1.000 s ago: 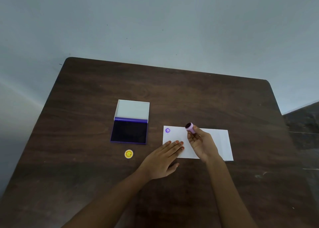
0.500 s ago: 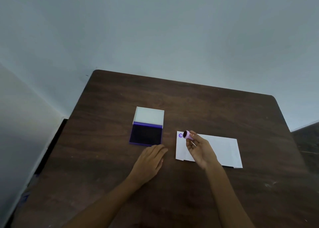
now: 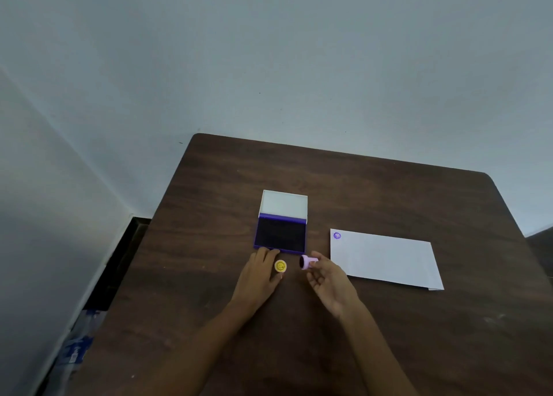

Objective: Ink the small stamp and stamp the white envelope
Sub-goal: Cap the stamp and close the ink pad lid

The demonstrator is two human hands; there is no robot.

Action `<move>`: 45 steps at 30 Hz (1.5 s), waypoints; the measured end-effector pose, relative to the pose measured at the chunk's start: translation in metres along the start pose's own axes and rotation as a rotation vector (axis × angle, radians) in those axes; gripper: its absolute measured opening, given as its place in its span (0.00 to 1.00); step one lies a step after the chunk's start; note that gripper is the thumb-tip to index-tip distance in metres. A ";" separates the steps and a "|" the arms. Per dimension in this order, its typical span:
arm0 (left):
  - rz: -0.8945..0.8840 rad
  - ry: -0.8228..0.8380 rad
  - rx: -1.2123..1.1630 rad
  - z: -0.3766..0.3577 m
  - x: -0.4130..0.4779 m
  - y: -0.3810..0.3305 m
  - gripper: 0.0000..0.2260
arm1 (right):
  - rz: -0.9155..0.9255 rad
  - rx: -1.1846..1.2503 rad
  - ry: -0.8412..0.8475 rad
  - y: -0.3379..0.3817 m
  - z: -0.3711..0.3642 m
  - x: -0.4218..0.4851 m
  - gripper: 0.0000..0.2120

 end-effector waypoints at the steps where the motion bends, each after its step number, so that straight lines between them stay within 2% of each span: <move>1: -0.030 0.011 0.019 -0.001 0.002 -0.003 0.22 | 0.000 -0.001 -0.004 -0.002 0.000 -0.001 0.09; 5: -0.105 0.064 0.045 -0.004 0.006 -0.010 0.16 | 0.002 0.005 0.005 -0.006 0.000 -0.003 0.10; 8: -0.016 0.098 -0.069 0.001 0.009 -0.009 0.12 | -0.008 0.014 0.012 -0.008 0.001 -0.003 0.10; 11: 0.253 0.106 -0.420 0.012 0.006 0.000 0.06 | -0.010 0.036 0.031 -0.008 0.000 -0.003 0.08; 14: 0.529 0.280 -1.092 0.012 -0.006 0.003 0.05 | 0.033 0.030 0.080 -0.007 -0.005 -0.004 0.09; 16: 0.566 0.356 -1.365 0.017 -0.010 0.000 0.08 | 0.097 -0.038 0.119 -0.005 -0.010 -0.005 0.09; 19: 0.545 0.400 -1.524 0.024 -0.016 -0.003 0.07 | 0.197 -0.208 0.171 -0.004 -0.020 -0.009 0.09; 29: 0.468 0.427 -1.571 0.026 -0.019 0.000 0.07 | 0.528 -0.666 0.143 -0.003 -0.033 -0.018 0.08; 32: 0.500 0.441 -1.541 0.024 -0.020 0.001 0.09 | 0.560 -0.713 0.164 -0.005 -0.035 -0.018 0.02; 39: 0.503 0.473 -1.478 0.024 -0.022 0.002 0.09 | 0.628 -0.838 0.133 -0.007 -0.031 -0.008 0.04; 45: 0.480 0.431 -1.367 0.022 -0.019 0.005 0.12 | 0.628 -0.887 0.144 -0.005 -0.033 -0.011 0.04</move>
Point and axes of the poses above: each hand's wrist, its own x-axis towards the middle knuckle, its own z-axis out of the back of the hand, y = z × x, the point moved 6 cm from there along x, towards the middle knuckle, and after that the axes turned 14 degrees about x, right-handed, at the moved point
